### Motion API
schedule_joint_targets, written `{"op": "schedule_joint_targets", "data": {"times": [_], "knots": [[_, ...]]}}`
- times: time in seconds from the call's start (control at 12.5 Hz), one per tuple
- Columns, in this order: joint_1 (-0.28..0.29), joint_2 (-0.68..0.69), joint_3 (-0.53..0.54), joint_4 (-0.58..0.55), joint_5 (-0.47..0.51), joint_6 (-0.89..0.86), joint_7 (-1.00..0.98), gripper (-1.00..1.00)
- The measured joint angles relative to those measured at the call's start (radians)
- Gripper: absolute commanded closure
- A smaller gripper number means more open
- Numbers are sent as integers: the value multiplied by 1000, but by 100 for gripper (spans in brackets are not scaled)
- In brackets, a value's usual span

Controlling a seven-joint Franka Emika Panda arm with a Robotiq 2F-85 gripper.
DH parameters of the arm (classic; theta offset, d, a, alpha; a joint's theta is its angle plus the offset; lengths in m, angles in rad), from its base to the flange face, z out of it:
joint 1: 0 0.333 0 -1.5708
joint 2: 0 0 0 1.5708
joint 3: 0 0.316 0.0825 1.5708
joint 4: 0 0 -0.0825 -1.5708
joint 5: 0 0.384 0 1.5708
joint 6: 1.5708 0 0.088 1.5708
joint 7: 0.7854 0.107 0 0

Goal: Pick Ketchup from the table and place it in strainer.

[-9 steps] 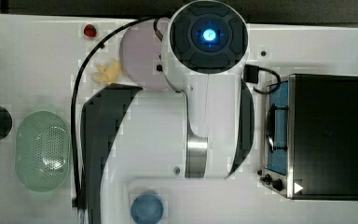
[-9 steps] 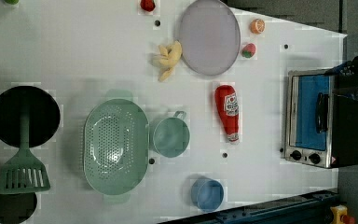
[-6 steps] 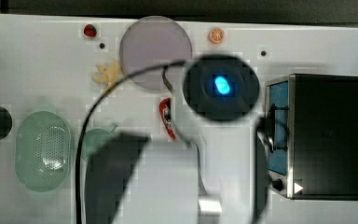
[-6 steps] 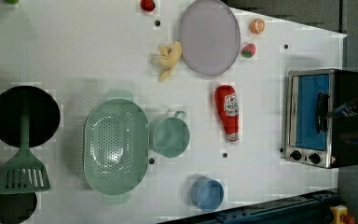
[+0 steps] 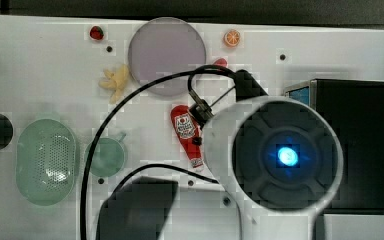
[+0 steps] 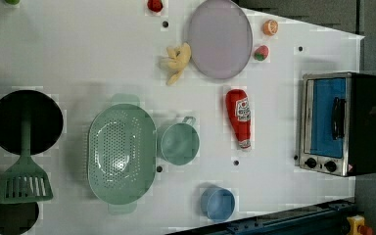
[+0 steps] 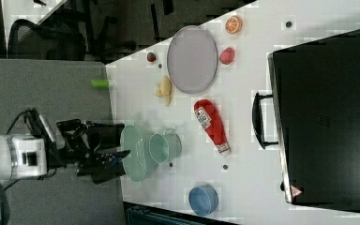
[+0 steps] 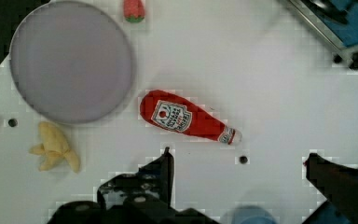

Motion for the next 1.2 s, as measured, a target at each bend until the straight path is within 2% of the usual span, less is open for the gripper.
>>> {"op": "schedule_joint_targets", "data": {"times": [0.48,0.88,1.2], "knots": [[3,140,66,-173,1,190,-388,-100],[11,185,75,-325,-10,434,-751,-100],[5,260,79,-382,-21,604,-856,-100]]}}
